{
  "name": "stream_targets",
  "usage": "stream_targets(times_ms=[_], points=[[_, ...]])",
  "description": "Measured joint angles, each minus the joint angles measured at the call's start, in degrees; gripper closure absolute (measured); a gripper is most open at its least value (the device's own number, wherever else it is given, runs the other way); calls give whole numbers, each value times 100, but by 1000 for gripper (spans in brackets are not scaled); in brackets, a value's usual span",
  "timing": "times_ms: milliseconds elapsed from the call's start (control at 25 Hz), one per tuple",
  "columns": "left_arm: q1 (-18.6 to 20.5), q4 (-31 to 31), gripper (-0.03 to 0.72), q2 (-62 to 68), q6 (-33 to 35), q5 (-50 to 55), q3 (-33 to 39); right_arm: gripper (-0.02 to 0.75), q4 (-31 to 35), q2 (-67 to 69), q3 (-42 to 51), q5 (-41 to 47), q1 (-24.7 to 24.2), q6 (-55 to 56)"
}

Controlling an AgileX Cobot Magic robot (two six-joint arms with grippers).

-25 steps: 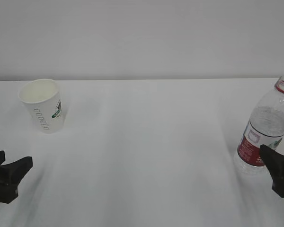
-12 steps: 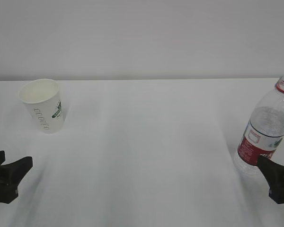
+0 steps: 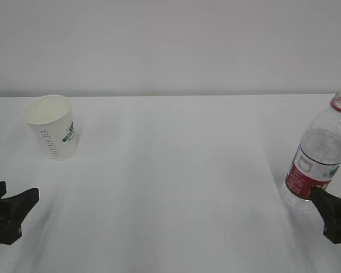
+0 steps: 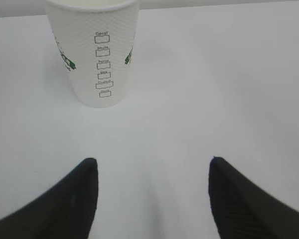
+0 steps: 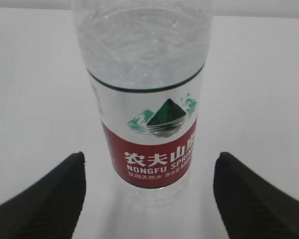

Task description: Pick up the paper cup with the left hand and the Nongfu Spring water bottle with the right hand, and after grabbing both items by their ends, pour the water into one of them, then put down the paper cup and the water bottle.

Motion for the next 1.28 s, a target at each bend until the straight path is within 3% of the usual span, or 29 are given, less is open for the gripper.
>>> stream_targets(times_ms=[1280], points=[[0, 23, 181, 0, 0, 0, 0, 143, -171, 788, -835, 0, 0, 13]])
